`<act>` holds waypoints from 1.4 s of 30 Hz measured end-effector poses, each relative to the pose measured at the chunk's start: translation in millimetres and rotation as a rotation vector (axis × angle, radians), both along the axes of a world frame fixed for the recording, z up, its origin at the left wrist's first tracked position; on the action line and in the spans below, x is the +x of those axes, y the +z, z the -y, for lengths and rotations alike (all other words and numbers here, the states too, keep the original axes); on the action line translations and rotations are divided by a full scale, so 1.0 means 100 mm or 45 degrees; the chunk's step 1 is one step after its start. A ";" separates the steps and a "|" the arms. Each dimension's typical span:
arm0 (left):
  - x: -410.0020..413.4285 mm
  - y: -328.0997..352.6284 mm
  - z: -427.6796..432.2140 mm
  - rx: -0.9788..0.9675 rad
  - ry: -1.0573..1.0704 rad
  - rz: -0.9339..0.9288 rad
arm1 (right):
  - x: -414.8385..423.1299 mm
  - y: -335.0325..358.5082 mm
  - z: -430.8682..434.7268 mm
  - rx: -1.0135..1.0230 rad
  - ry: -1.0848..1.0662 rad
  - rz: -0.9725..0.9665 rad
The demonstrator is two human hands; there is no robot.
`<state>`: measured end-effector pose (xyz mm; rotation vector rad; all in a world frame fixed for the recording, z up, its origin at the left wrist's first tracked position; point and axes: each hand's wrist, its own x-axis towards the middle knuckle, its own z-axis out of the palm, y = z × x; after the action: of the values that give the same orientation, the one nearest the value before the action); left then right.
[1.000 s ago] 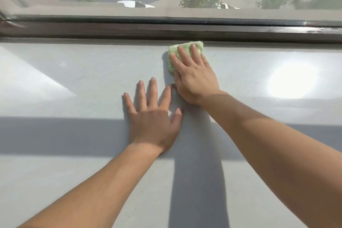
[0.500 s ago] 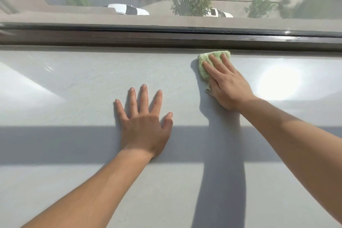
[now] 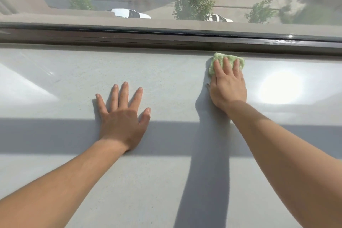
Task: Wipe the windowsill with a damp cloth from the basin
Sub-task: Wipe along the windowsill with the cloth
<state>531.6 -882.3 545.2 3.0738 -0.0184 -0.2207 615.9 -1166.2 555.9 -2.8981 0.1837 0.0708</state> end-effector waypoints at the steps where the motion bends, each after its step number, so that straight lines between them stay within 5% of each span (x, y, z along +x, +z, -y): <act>1: 0.00 0.01 0.02 0.002 -0.007 0.015 | -0.10 -0.01 -0.14 0.000 0.040 0.003; 6: -0.31 0.13 0.31 -0.152 -0.048 -0.046 | -0.67 -0.03 -0.15 0.010 0.551 0.056; 12: -0.89 0.19 0.72 -0.220 0.059 -0.170 | -0.50 -0.01 0.18 0.039 0.066 -0.007; 18: -0.95 0.06 0.76 0.009 0.036 -0.089 | -1.19 0.03 -0.02 0.020 0.680 -0.050; 25: -0.97 0.05 0.79 -0.016 0.036 -0.050 | -1.10 0.02 0.15 0.009 0.116 -0.076; 31: -0.97 0.04 0.78 -0.060 0.051 -0.021 | -1.76 -0.02 0.04 0.002 0.646 -0.033; 37: -0.98 0.04 0.79 -0.013 0.046 -0.028 | -1.56 -0.02 0.35 0.046 0.158 0.001; 42: -0.97 0.02 0.80 -0.010 0.048 -0.017 | -2.20 -0.01 0.02 -0.013 0.610 -0.012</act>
<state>434.6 -962.6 547.0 3.0614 0.0394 -0.2389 396.3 -1168.0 554.9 -2.8842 -0.5113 0.1642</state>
